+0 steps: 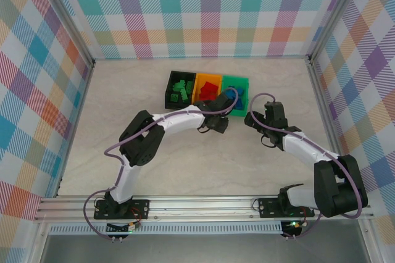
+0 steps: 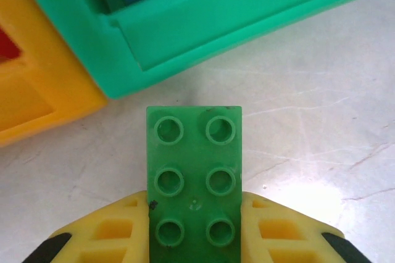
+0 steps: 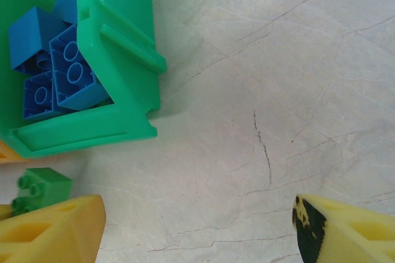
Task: Sort the legos into containers by color
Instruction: Pick up the lego from the center of the table, then place the lego in the container.
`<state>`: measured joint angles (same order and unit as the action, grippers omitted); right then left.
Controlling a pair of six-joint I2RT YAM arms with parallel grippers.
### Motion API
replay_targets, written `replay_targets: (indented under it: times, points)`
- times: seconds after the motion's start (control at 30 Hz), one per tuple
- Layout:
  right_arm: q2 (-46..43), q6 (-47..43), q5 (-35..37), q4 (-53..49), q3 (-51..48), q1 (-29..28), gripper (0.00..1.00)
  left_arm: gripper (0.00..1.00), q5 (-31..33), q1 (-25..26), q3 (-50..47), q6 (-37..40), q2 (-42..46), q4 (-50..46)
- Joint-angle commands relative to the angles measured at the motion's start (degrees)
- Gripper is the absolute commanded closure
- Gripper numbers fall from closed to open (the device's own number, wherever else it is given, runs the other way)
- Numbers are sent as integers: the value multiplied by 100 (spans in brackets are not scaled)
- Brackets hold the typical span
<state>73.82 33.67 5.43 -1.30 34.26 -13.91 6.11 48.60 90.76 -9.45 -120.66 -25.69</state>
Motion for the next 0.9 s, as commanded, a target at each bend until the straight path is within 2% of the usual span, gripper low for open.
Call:
replay_targets:
  times: [0.0, 0.2, 0.4, 0.5, 0.67, 0.77, 0.8, 0.87]
  points:
    - [45, 38, -67, 114, -62, 29, 20, 77, 88, -34, -231, -148, 644, 215]
    - [53, 69, -130, 136, -77, 29, 20, 80, 345, -223, -629, -254, 1490, 176]
    - [79, 86, -188, 166, -86, 28, 20, 86, 622, -873, -630, -312, 2069, -17]
    - [80, 83, -204, 174, -81, 29, 20, 86, 459, -1355, -521, -333, 2111, -65]
    - [84, 100, -256, 199, -97, 29, 20, 85, 252, -2042, -10, -367, 1636, -328]
    - [116, 113, -288, 219, -104, 29, 20, 81, 332, -2267, 363, -299, 1204, -463]
    - [123, 111, -296, 219, -95, 29, 20, 77, 368, -2329, 509, -302, 1073, -515]
    - [131, 107, -302, 222, -86, 26, 20, 59, 432, -2419, 754, -309, 839, -595]
